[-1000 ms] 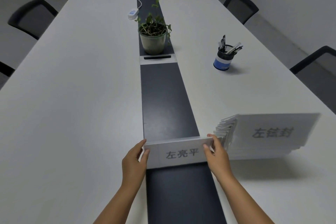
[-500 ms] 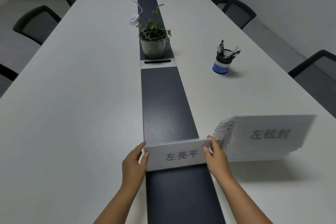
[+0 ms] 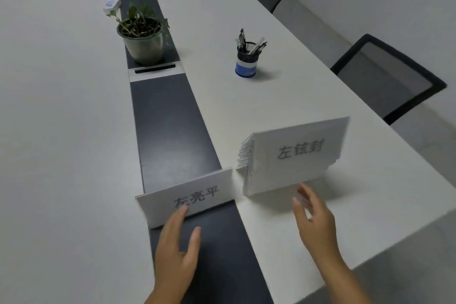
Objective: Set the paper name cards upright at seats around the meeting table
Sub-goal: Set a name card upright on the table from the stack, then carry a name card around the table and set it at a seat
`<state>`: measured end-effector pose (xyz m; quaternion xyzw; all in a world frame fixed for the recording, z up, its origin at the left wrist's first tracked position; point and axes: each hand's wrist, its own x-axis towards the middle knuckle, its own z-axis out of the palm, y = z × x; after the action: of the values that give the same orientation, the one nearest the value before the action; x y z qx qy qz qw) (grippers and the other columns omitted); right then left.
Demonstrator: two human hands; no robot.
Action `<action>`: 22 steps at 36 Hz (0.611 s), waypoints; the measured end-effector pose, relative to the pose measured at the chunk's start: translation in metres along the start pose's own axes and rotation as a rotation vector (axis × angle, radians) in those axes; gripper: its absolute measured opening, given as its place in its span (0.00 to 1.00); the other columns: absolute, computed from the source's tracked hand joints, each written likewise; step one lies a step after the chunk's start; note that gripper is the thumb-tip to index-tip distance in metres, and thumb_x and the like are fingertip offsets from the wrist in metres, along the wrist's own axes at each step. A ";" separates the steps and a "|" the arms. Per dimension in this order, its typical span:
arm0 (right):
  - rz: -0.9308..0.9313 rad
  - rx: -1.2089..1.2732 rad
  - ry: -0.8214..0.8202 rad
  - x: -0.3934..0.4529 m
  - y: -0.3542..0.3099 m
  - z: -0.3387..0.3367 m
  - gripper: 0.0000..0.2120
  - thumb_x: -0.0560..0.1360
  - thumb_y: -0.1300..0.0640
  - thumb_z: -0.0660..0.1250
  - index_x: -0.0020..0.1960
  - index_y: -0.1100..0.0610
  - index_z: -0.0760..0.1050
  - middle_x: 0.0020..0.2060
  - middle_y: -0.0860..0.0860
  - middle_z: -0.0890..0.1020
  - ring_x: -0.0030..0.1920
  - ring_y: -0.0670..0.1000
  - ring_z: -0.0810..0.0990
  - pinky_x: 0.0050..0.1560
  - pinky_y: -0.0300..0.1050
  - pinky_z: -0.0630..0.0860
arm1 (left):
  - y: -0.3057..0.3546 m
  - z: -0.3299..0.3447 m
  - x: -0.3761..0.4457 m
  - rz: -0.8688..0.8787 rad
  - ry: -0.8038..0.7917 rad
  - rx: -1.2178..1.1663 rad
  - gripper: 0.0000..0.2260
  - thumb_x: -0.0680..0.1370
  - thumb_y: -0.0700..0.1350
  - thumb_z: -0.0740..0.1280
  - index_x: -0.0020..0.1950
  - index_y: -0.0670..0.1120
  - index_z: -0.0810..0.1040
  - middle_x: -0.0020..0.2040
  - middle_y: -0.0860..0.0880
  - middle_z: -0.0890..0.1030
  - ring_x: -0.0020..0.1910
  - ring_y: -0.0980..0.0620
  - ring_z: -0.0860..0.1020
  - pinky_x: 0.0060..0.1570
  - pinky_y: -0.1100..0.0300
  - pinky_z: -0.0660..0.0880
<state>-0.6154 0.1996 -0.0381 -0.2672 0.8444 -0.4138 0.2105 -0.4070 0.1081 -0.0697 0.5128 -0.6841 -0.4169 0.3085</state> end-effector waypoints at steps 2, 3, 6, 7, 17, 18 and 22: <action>0.024 0.074 0.088 0.019 0.006 -0.020 0.19 0.75 0.59 0.60 0.65 0.58 0.67 0.64 0.55 0.73 0.64 0.54 0.71 0.60 0.44 0.66 | 0.019 0.022 0.009 0.004 -0.118 -0.099 0.24 0.71 0.38 0.67 0.58 0.62 0.66 0.58 0.58 0.73 0.55 0.59 0.75 0.53 0.74 0.68; 0.026 0.105 0.124 0.031 0.009 -0.030 0.19 0.75 0.59 0.60 0.66 0.57 0.66 0.65 0.55 0.72 0.65 0.53 0.69 0.62 0.45 0.65 | 0.030 0.033 0.016 -0.011 -0.161 -0.130 0.26 0.72 0.38 0.67 0.58 0.64 0.63 0.58 0.58 0.73 0.55 0.60 0.74 0.55 0.69 0.68; 0.041 0.164 0.166 0.071 0.019 -0.055 0.23 0.75 0.57 0.61 0.69 0.55 0.61 0.68 0.54 0.68 0.68 0.52 0.65 0.66 0.46 0.62 | 0.065 0.067 0.036 -0.082 -0.277 -0.206 0.27 0.73 0.43 0.65 0.65 0.62 0.56 0.60 0.55 0.68 0.61 0.55 0.69 0.58 0.61 0.65; 0.051 0.178 0.145 0.085 0.021 -0.062 0.25 0.75 0.56 0.62 0.70 0.54 0.59 0.69 0.55 0.67 0.69 0.53 0.65 0.65 0.46 0.62 | 0.075 0.077 0.042 -0.103 -0.297 -0.215 0.27 0.74 0.45 0.64 0.68 0.60 0.54 0.60 0.54 0.68 0.63 0.54 0.68 0.58 0.61 0.64; 0.009 0.200 -0.493 0.182 0.037 -0.092 0.30 0.71 0.52 0.67 0.69 0.44 0.58 0.49 0.50 0.80 0.49 0.44 0.79 0.43 0.36 0.74 | 0.095 0.116 0.066 -0.193 -0.184 -0.195 0.22 0.77 0.42 0.60 0.69 0.56 0.61 0.58 0.59 0.76 0.55 0.68 0.75 0.53 0.71 0.73; 0.011 0.221 -0.526 0.186 0.039 -0.094 0.30 0.70 0.51 0.68 0.68 0.44 0.60 0.49 0.50 0.80 0.48 0.44 0.80 0.41 0.36 0.76 | 0.096 0.117 0.066 -0.199 -0.174 -0.200 0.22 0.76 0.40 0.60 0.68 0.54 0.61 0.56 0.60 0.76 0.50 0.73 0.75 0.46 0.76 0.73; -0.018 0.264 -0.626 0.192 0.039 -0.096 0.35 0.59 0.43 0.70 0.65 0.43 0.64 0.50 0.48 0.79 0.46 0.41 0.81 0.39 0.35 0.77 | 0.098 0.124 0.068 -0.231 -0.116 -0.116 0.20 0.75 0.39 0.62 0.64 0.55 0.63 0.46 0.67 0.79 0.42 0.76 0.75 0.39 0.76 0.73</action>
<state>-0.8294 0.1555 -0.0409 -0.3591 0.6755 -0.4194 0.4888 -0.5750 0.0872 -0.0400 0.5447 -0.6119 -0.5174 0.2474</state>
